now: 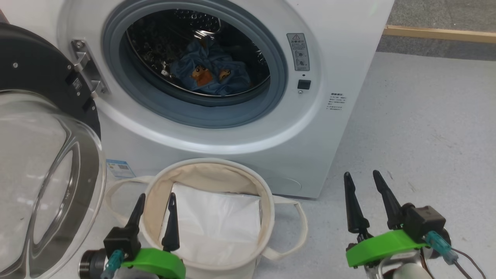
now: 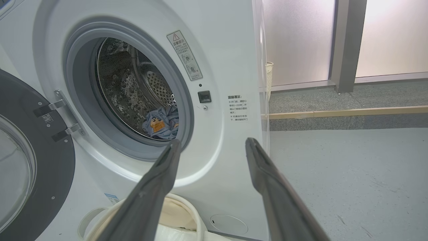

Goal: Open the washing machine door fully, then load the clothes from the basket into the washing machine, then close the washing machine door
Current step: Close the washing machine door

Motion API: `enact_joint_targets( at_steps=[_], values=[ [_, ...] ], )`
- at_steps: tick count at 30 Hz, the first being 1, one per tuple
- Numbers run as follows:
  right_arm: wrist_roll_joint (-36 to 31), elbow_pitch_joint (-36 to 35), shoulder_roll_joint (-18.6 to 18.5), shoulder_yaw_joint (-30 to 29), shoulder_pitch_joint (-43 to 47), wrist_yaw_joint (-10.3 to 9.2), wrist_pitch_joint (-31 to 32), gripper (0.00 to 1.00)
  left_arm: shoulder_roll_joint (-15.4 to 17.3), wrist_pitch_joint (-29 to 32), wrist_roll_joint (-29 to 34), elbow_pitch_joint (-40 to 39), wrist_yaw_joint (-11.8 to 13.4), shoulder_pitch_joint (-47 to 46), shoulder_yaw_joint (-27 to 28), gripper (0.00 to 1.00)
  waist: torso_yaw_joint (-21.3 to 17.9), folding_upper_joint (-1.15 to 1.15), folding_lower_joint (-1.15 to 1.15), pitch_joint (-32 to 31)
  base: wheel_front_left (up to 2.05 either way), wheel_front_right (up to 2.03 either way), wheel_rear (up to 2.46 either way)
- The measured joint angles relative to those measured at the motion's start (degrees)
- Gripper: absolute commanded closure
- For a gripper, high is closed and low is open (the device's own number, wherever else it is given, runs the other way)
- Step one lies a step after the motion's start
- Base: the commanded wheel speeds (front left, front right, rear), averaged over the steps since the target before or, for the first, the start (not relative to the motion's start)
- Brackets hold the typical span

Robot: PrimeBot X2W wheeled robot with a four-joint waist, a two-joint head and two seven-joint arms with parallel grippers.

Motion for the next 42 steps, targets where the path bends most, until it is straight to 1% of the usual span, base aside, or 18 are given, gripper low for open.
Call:
enact_joint_targets(
  at_steps=[17,20,23,26,28,35,42],
  values=[
    [-0.01,0.77,0.0,0.02,-0.19,0.0,0.0,0.0,0.0,0.0,-0.11,0.04,0.49,-0.01,-1.24,0.0,-0.12,0.0,0.0,0.57,0.0,0.0,0.0],
    [-0.01,0.87,0.0,0.02,-0.2,-0.01,0.0,0.0,0.0,0.0,-2.36,0.91,0.74,-0.01,-1.27,0.0,-0.08,0.0,0.0,0.69,0.0,0.0,0.0],
    [-0.02,1.09,0.0,0.02,-0.2,0.0,0.0,0.0,0.0,0.0,-2.67,1.86,1.02,-0.02,-1.47,0.0,-0.04,0.0,0.0,0.69,0.0,0.0,0.0],
    [-0.02,1.11,0.0,0.01,-0.2,0.0,0.0,0.0,0.0,0.0,-5.24,2.64,1.05,-0.03,-1.58,0.0,0.05,0.0,0.0,0.61,-0.02,0.01,0.01],
    [-0.02,1.16,0.0,0.03,-0.2,-0.01,0.0,0.0,0.0,0.0,-5.71,3.3,1.38,-0.03,-1.71,0.0,0.08,0.0,0.0,0.58,-0.37,0.13,0.24],
    [-0.02,1.42,0.0,0.11,-0.2,-0.01,0.0,0.0,-0.03,0.0,-5.65,3.55,1.59,-0.09,-2.23,0.0,0.21,0.0,0.0,0.56,-1.17,0.56,0.61],
    [-0.12,1.89,0.03,0.07,-0.36,-0.01,0.0,0.0,0.01,0.0,-5.66,3.43,1.62,-0.11,-2.25,0.0,0.29,0.0,0.0,0.79,-2.06,1.53,0.54]
  ],
)
